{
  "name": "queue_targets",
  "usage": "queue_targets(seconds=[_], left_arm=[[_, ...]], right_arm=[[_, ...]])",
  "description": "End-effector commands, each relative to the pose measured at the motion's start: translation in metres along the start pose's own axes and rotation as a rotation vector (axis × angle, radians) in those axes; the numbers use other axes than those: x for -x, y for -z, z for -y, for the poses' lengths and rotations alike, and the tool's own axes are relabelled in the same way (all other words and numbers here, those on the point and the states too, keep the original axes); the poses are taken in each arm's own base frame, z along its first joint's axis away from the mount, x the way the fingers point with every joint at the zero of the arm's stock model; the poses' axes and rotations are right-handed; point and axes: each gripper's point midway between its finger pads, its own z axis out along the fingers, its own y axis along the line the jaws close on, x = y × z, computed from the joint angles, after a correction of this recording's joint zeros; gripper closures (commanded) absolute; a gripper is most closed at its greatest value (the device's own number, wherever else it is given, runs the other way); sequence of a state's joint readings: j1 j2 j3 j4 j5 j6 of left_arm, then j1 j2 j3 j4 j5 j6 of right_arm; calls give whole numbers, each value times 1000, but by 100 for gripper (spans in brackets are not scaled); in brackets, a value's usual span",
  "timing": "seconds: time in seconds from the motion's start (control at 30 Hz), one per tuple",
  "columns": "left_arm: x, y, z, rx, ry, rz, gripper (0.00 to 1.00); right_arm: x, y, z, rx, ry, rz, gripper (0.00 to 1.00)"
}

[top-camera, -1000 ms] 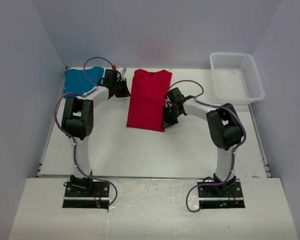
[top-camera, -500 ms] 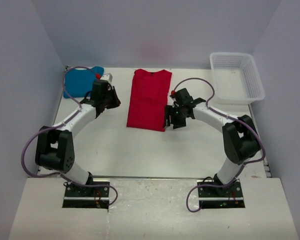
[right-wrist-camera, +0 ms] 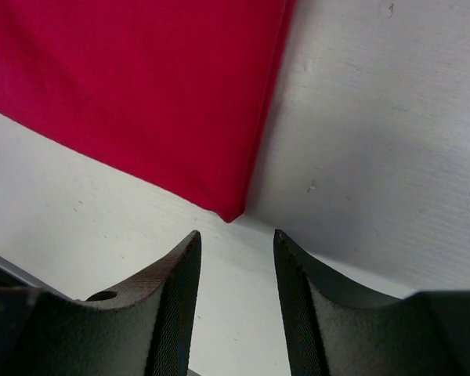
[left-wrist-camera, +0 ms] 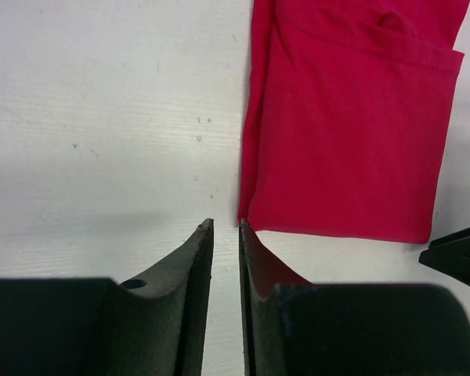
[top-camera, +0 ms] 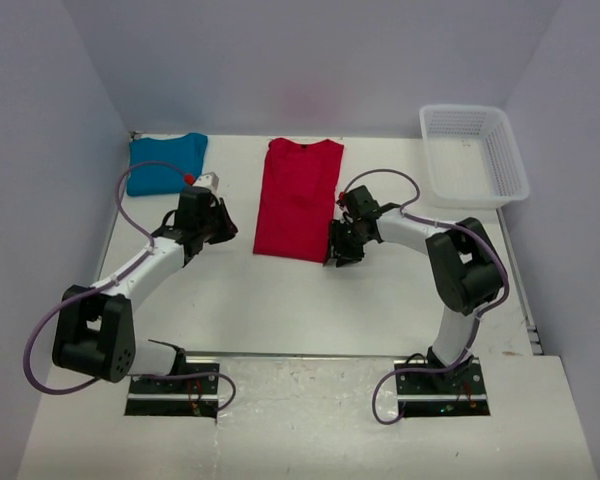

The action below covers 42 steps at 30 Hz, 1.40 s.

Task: Fold and stack the t-shirts
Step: Grab one side of the 2/3 rectangular tshirt with both arms

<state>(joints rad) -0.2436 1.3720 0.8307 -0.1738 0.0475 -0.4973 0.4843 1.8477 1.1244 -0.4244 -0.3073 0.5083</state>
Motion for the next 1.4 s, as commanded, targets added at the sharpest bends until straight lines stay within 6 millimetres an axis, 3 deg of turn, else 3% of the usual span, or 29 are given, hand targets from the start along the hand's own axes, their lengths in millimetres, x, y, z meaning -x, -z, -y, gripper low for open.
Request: queue_targets(seconds=[0.0,0.47,0.7,0.83,0.97,1.3,1.37], left_arm=[[2,6,8,-27,22,48,80],[-15,16,0,-15,10,43,79],[-21,19,-5,2,30,42,79],[-29,18,-4,-8,37,13,77],[-41,16,5,-65,47,-34,61],[-55,-1,27,-191,78,-115,35],[-62,-9,30,-210,85,-153,35]], right_arm=[[15,-5,-8,19,-9,35,57],[18,-23,1,-14,-48,12,68],[17,-25,4,-19,-62,9,83],[17,-25,4,-19,-62,9,100],[16,-25,2,-13,-57,4,100],[15,-22,1,-5,-47,8,100],[16,-22,1,-2,-48,10,100]])
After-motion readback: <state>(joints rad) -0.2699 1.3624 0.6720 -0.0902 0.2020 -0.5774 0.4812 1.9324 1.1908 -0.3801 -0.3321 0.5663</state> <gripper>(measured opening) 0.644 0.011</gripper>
